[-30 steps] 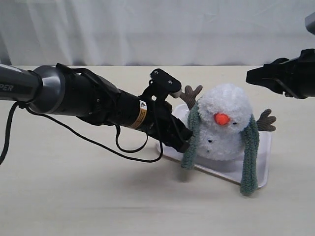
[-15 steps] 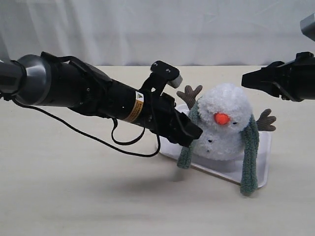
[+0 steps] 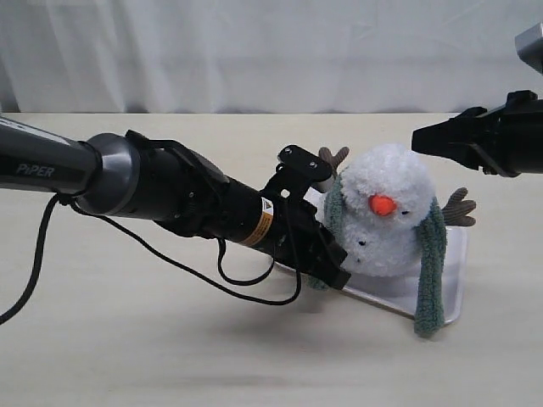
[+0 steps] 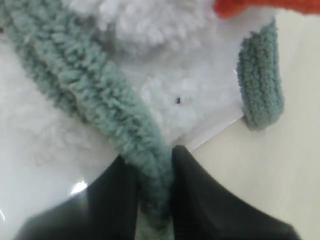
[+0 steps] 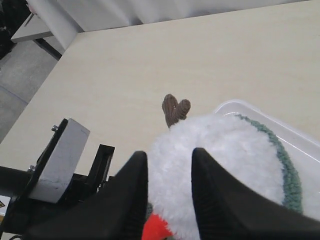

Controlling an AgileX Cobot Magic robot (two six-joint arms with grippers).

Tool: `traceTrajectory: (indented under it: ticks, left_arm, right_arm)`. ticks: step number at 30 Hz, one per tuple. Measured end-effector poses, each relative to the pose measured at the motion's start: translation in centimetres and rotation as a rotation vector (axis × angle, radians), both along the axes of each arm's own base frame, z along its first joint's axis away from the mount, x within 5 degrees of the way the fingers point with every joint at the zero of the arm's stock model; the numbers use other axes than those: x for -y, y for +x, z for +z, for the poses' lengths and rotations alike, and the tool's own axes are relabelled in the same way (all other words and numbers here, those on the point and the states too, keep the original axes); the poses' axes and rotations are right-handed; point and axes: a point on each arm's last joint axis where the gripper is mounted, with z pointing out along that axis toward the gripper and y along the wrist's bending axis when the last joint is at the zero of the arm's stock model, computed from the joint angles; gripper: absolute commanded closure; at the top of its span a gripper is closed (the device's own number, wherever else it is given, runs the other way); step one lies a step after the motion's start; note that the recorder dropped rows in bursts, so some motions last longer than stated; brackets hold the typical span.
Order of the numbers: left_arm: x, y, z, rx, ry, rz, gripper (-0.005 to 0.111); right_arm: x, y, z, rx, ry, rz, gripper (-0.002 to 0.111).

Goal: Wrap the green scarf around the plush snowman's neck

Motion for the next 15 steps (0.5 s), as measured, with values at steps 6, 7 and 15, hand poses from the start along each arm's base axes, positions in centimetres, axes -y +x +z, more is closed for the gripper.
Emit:
traceTrajectory:
  ticks: [6,7,15]
  left_arm:
    - [-0.2,0.1,0.1,0.033,0.022,-0.004,0.107]
    - [-0.2,0.2,0.4,0.043,0.023,-0.001,0.107]
    - [-0.4,0.2,3.2,0.091,-0.017,0.022,0.107]
  right_arm:
    - [0.0,0.0,0.0,0.0,0.0,0.001,0.078]
    - [0.0,0.0,0.0,0.0,0.0,0.001,0.078]
    - [0.2,0.9,-1.5,-0.036,0.007,-0.011,0.078]
